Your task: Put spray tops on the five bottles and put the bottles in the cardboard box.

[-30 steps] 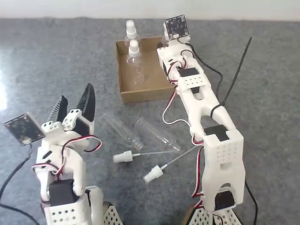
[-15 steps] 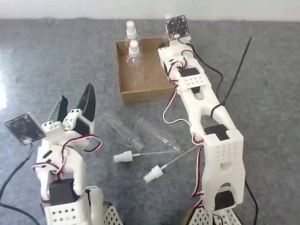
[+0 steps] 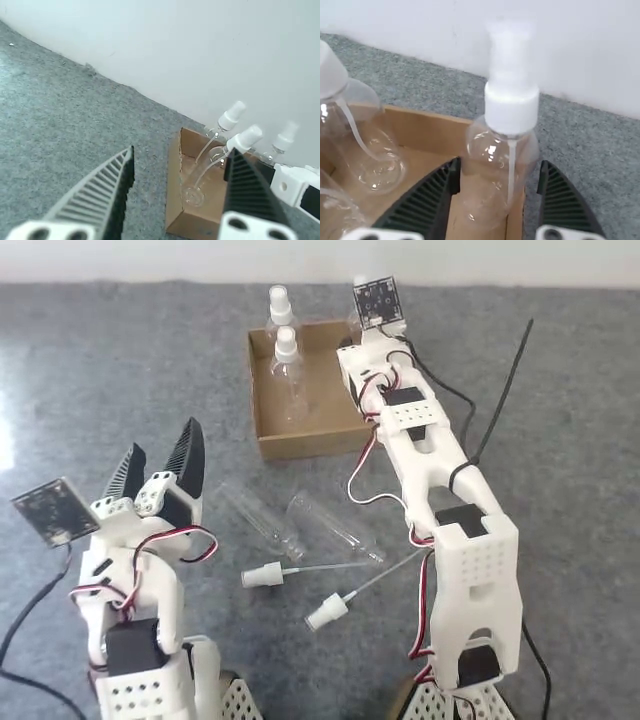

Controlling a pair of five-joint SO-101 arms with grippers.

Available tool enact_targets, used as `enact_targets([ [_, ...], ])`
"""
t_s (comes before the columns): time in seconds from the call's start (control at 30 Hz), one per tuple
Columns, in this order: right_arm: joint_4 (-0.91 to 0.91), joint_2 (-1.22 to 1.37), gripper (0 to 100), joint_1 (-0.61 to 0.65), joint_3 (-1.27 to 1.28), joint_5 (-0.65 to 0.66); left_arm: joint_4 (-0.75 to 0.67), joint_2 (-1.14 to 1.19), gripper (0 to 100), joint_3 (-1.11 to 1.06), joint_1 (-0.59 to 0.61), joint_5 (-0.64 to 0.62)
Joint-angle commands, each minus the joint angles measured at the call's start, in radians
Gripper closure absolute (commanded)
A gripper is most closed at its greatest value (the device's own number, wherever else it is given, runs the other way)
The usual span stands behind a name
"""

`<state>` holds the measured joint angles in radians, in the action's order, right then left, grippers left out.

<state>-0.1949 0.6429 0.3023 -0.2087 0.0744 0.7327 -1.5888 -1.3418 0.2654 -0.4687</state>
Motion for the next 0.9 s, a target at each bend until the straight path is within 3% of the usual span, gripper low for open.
enact_targets([
  [0.0, -0.008, -0.081, 79.0, -0.015, -0.008, 0.012, -0.028, -0.018, 73, 0.053, -0.003, 0.006],
  [0.87, -0.248, -0.160, 78.9, -0.019, -0.012, 0.012, -0.028, -0.018, 73, 0.053, -0.003, 0.006],
])
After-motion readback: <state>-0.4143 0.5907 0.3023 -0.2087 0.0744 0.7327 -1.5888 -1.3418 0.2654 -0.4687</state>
